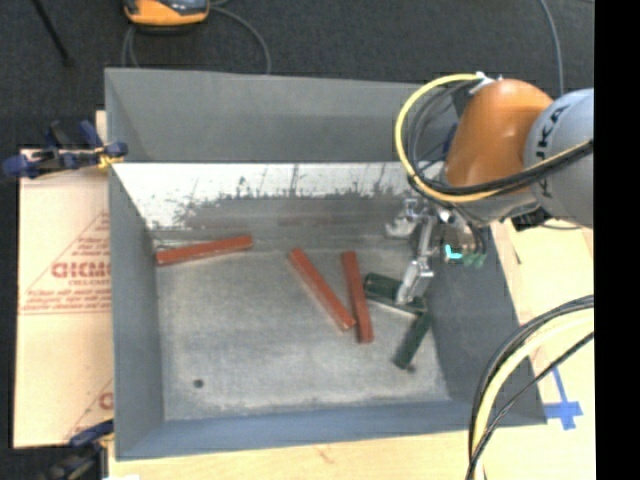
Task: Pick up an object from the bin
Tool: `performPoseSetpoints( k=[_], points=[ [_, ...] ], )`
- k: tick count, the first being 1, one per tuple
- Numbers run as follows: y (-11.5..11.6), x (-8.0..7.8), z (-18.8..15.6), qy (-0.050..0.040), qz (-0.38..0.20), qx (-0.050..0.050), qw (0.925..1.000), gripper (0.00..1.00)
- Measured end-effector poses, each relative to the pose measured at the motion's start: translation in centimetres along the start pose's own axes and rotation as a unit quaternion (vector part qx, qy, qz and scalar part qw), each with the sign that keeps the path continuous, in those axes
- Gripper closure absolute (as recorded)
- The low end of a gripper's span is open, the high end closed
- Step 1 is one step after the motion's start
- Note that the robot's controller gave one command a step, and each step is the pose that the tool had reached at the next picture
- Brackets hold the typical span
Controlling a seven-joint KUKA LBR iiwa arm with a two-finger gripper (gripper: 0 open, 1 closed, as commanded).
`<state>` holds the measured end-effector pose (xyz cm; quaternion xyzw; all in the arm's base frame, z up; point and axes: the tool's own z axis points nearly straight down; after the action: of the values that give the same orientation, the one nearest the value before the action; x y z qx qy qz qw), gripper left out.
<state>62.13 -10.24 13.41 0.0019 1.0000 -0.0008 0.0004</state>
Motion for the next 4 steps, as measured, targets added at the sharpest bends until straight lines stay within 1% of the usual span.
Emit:
performPoseSetpoints(
  k=[1, 2, 3, 4],
  points=[
    [0.1, 1.0, 1.2, -0.001, -0.034, 0.0, 0.9994, 1.0],
    [0.1, 1.0, 1.2, -0.0013, -0.035, 0.0, 0.9994, 0.0],
    [0.1, 1.0, 1.2, -0.0013, -0.036, 0.0, 0.9994, 0.0],
    [-0.3, 0.1, 5.8, -0.0041, 0.023, -0.001, 0.9997, 1.0]
  ],
)
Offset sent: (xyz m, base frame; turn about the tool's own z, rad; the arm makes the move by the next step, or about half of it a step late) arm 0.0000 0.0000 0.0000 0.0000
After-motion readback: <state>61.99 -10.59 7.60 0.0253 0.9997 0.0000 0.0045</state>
